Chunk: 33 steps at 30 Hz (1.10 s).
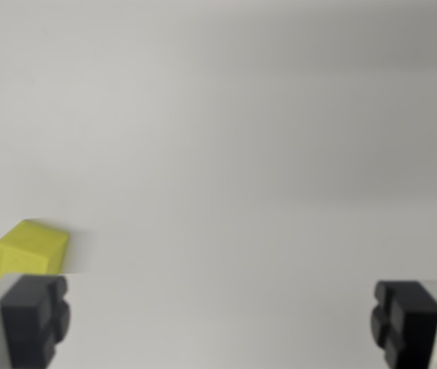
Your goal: Pick yellow cube
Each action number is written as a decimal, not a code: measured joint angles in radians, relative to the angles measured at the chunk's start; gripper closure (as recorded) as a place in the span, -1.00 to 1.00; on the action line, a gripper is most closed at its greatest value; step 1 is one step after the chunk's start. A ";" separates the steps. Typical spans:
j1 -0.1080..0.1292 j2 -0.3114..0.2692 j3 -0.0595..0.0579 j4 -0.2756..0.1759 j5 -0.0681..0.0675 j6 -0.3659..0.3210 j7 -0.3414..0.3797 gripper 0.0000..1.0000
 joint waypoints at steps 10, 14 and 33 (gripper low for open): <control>0.013 -0.013 0.001 -0.041 0.000 0.031 0.034 -1.00; 0.029 -0.020 0.001 -0.079 0.000 0.064 0.064 -1.00; 0.112 -0.036 0.001 -0.236 0.002 0.215 0.211 -1.00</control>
